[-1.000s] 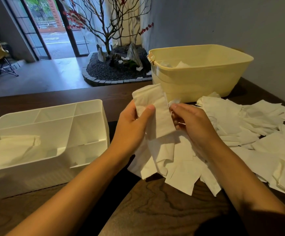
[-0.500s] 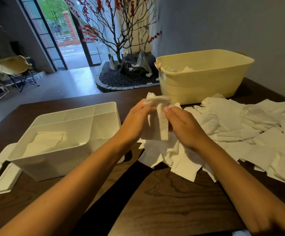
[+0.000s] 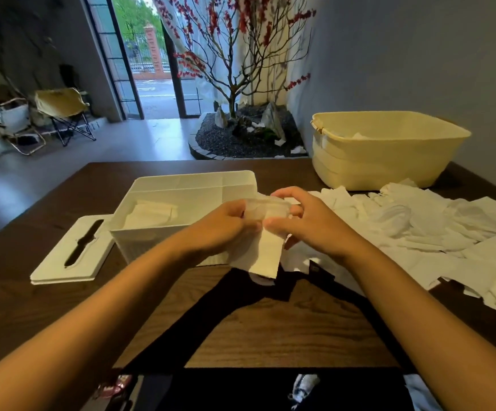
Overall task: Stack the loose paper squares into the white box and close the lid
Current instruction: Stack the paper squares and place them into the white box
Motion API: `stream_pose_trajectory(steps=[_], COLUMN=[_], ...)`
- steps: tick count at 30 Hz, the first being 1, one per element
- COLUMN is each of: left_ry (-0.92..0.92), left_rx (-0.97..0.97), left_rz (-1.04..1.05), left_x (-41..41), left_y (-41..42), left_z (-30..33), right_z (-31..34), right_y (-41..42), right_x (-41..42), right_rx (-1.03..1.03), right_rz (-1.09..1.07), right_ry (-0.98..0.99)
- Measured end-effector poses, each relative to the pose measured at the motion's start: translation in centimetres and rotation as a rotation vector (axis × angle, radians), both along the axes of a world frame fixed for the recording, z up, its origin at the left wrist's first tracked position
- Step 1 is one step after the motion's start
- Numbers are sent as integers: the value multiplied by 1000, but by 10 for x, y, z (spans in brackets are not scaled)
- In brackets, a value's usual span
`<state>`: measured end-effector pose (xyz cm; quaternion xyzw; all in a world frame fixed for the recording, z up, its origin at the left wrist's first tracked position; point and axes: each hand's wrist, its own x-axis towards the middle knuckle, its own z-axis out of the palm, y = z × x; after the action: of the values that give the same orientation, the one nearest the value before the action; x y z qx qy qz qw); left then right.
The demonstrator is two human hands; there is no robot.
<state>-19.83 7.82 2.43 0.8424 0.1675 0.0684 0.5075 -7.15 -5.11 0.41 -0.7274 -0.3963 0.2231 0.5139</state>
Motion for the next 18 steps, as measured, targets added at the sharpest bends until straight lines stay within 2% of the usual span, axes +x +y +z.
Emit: stream_pose_trajectory(steps=[3, 7, 10, 13, 18], left_ry=[-7, -16, -78, -154, -223], left_rx=[-7, 1, 98, 264, 720], left_rz=[-11, 33, 33, 107, 14], left_x=[-16, -32, -46, -57, -52], left_y=[3, 8, 4, 0, -5], left_z=[-14, -45, -58, -62, -64], right_z=[0, -7, -15, -20, -23], right_y=[9, 11, 11, 10, 7], right_x=[-14, -27, -30, -28, -18], right_rx=[-33, -32, -7, 48, 161], right_rz=[41, -19, -121, -213, -302], right_ry=[23, 34, 178, 469, 817])
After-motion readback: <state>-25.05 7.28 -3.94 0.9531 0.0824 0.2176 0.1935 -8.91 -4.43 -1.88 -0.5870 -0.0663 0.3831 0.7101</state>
